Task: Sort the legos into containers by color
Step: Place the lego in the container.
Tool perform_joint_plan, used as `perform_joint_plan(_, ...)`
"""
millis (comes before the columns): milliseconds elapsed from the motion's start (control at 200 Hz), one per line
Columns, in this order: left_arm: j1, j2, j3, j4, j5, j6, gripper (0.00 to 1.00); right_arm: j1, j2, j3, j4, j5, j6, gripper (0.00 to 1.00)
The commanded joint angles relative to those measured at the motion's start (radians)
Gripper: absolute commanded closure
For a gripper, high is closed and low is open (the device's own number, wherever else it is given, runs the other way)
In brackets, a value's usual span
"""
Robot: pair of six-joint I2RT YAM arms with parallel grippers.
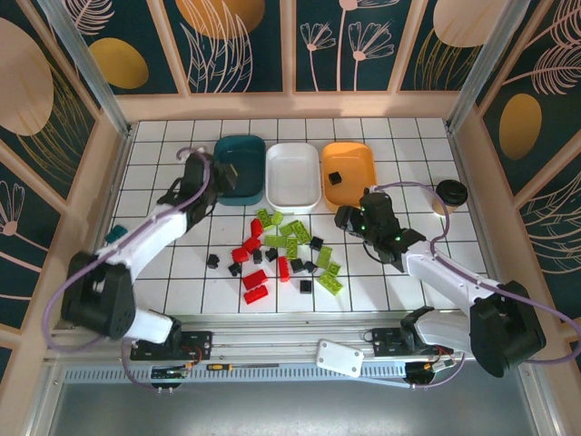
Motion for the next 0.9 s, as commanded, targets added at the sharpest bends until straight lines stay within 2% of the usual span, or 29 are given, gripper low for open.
perform_joint_plan(0, -0.003, 0.161, 0.13, -0.041, -0.038, 0.04, 0.71, -0.008, -0.023, -0.023, 0.009, -0.019, 0.001, 0.44)
perform_joint_plan(190, 0.0, 0.395, 0.346, -0.117, -0.099, 0.06, 0.69, 0.001, -0.049, -0.059, -0.024, -0.087, -0.022, 0.44)
perform_joint_plan(315, 0.003, 0.488, 0.428, -0.158, -0.111, 0.061, 0.67, 0.015, -0.076, -0.088, -0.033, -0.107, -0.032, 0.44)
perform_joint_plan(400, 0.004, 0.518, 0.453, -0.163, -0.113, 0.059, 0.61, 0.018, -0.093, -0.103, -0.036, -0.116, -0.035, 0.43)
perform_joint_plan(500, 0.004, 0.541, 0.486, -0.181, -0.102, 0.059, 0.47, 0.018, -0.105, -0.113, -0.021, -0.146, -0.046, 0.42)
perform_joint_plan(576, 0.005, 0.53, 0.492, -0.182, -0.083, 0.057, 0.37, 0.036, -0.11, -0.118, 0.001, -0.164, -0.056, 0.41)
perform_joint_plan(691, 0.004, 0.461, 0.469, -0.163, -0.041, 0.056, 0.28, 0.062, -0.101, -0.11, 0.042, -0.19, -0.077, 0.41)
perform_joint_plan(896, -0.019, 0.2, 0.279, -0.045, 0.083, 0.041, 0.15, 0.155, 0.035, -0.007, 0.097, -0.183, -0.16, 0.4)
